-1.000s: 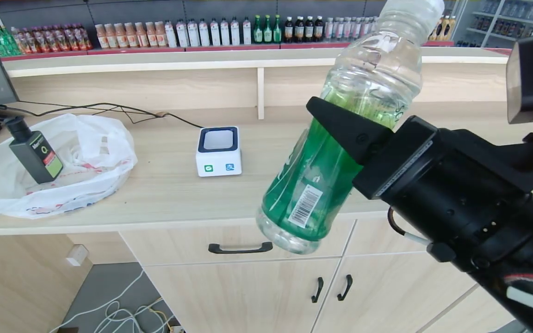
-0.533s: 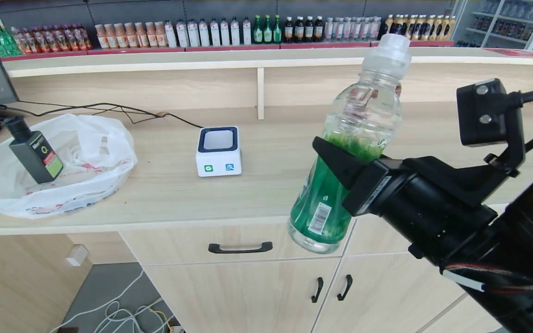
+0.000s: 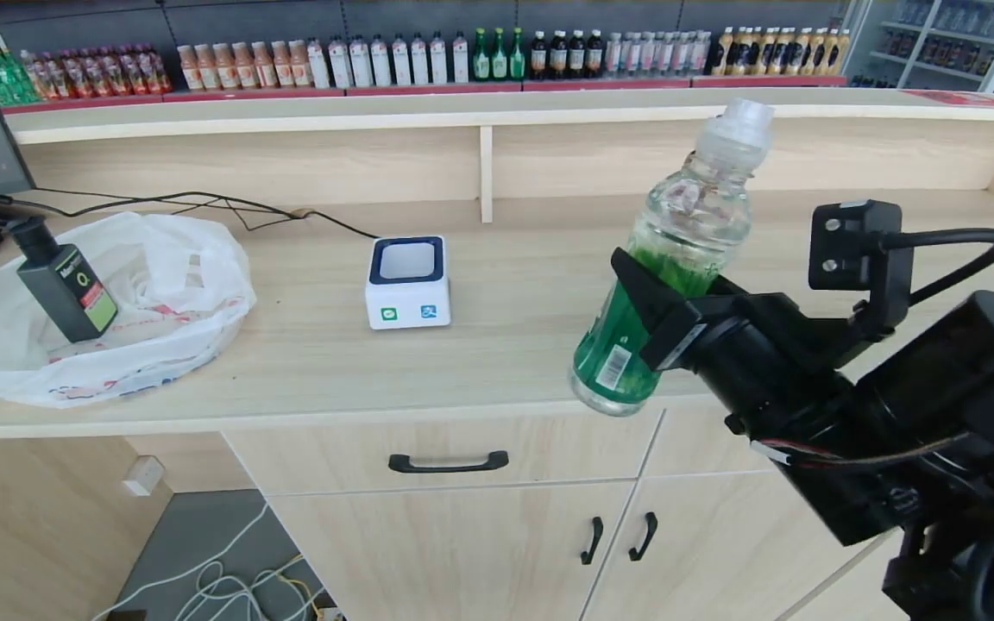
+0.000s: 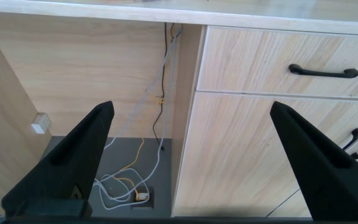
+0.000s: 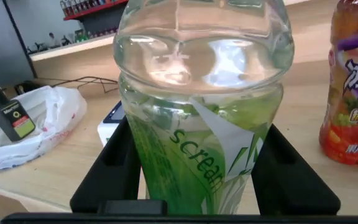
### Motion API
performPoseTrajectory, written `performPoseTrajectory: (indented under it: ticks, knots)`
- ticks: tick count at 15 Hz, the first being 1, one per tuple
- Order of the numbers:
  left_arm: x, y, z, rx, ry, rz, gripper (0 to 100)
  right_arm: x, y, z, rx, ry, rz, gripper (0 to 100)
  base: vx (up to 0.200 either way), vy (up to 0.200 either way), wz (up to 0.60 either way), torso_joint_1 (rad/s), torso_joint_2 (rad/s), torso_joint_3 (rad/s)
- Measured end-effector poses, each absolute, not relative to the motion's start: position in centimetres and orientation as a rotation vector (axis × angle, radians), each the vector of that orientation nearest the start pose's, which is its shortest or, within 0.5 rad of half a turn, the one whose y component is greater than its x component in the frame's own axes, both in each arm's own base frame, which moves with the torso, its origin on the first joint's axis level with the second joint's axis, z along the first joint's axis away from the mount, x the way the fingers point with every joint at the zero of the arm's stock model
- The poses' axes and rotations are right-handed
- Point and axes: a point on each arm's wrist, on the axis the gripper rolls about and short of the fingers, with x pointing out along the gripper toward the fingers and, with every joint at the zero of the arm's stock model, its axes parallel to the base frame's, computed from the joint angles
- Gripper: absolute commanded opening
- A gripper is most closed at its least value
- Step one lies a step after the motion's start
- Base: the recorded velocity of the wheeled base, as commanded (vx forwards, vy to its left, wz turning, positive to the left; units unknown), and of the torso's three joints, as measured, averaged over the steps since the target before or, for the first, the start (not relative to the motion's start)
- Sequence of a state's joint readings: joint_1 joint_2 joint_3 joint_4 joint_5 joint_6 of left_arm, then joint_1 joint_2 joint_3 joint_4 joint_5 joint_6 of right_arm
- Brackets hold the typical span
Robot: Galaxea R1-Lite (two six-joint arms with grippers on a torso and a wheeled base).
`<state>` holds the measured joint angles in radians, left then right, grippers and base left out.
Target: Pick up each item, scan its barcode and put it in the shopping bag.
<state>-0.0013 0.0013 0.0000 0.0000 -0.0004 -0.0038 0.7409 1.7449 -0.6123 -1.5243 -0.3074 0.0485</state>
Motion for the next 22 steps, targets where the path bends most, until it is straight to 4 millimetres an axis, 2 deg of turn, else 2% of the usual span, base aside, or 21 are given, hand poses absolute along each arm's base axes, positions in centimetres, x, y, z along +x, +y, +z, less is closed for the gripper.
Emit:
performPoseTrajectory:
  ticks: [3, 5, 15, 22]
  knots:
    - [-2.3, 0.0, 7.6, -0.004, 0.001, -0.002, 100, 24.0, 18.9, 19.1, 0.098, -0.349, 0.496, 0, 0.000, 0.000, 0.00, 0.000, 0.00, 0.000]
    - [-2.3, 0.0, 7.6, -0.005, 0.001, -0.002, 100, 25.0, 18.6, 18.9, 0.070, -0.364, 0.498, 0, 0.000, 0.000, 0.00, 0.000, 0.00, 0.000]
    - [-2.3, 0.0, 7.6, -0.004, 0.001, -0.002, 100, 26.3, 18.6, 18.6, 0.135, -0.345, 0.494, 0, 0.000, 0.000, 0.00, 0.000, 0.00, 0.000]
    - [-2.3, 0.0, 7.6, -0.006, 0.001, -0.002, 100, 26.8, 17.2, 18.8, 0.133, -0.348, 0.452, 0, 0.000, 0.200, 0.00, 0.004, 0.00, 0.002]
